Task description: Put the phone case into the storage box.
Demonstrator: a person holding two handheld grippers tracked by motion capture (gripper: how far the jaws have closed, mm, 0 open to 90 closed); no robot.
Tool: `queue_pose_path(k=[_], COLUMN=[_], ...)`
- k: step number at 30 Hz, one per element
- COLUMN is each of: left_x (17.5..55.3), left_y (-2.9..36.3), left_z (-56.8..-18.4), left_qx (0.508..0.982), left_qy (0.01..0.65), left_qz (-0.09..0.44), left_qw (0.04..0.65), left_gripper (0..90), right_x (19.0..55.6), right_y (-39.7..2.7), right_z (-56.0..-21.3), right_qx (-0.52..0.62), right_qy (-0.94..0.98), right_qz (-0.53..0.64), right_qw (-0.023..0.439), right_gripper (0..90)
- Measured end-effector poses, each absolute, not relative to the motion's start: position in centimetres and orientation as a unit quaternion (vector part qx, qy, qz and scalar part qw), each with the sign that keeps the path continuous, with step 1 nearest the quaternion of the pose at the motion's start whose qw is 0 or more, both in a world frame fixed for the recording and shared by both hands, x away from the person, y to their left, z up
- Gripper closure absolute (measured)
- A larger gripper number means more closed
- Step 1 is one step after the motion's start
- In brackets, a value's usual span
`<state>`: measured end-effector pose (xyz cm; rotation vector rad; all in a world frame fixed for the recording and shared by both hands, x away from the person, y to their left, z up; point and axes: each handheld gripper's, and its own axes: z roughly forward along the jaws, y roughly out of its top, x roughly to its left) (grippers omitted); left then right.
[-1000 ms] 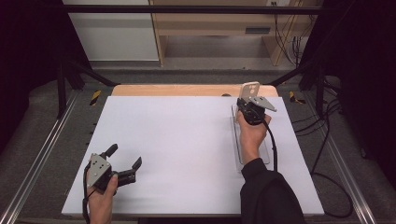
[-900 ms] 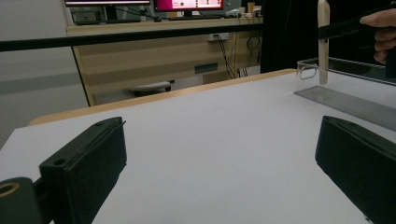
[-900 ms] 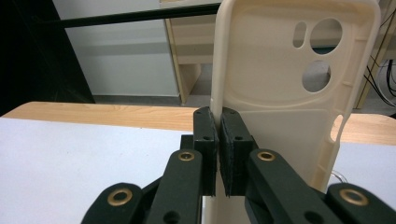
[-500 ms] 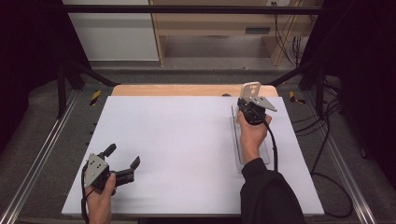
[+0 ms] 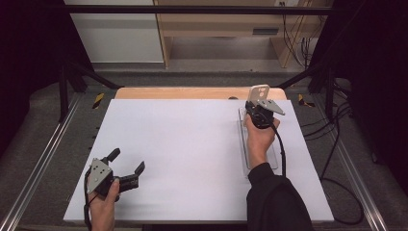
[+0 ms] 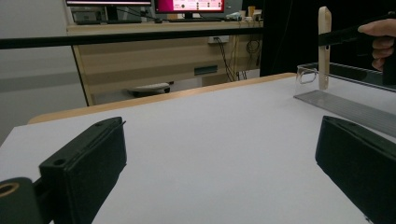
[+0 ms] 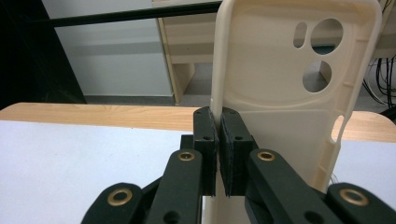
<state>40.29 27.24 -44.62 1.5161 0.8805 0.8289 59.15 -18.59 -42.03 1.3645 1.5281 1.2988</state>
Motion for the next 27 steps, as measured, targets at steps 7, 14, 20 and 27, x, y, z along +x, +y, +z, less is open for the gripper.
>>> queue_pose_path(k=[7, 14, 20, 27], left_x=[40.28, 40.24, 40.18, 40.15], left_y=[27.27, 27.34, 27.49, 27.35], left_z=[-44.61, -44.57, -44.51, -44.51], left_qx=[0.644, 0.641, 0.637, 0.638], left_qy=[0.375, 0.375, 0.375, 0.374], left_qz=[0.353, 0.353, 0.357, 0.356], left_qw=[0.566, 0.569, 0.571, 0.572], left_gripper=[1.7, 1.7, 1.7, 1.7], right_x=[59.45, 59.69, 59.71, 59.76], right_y=[-18.38, -18.42, -18.41, -18.46], right_z=[-42.38, -42.7, -42.73, -42.77], right_qx=[0.53, 0.533, 0.533, 0.534], right_qy=[0.591, 0.593, 0.594, 0.595], right_qz=[0.497, 0.491, 0.492, 0.489], right_qw=[0.35, 0.35, 0.348, 0.348], right_gripper=[86.3, 86.3, 86.3, 86.3])
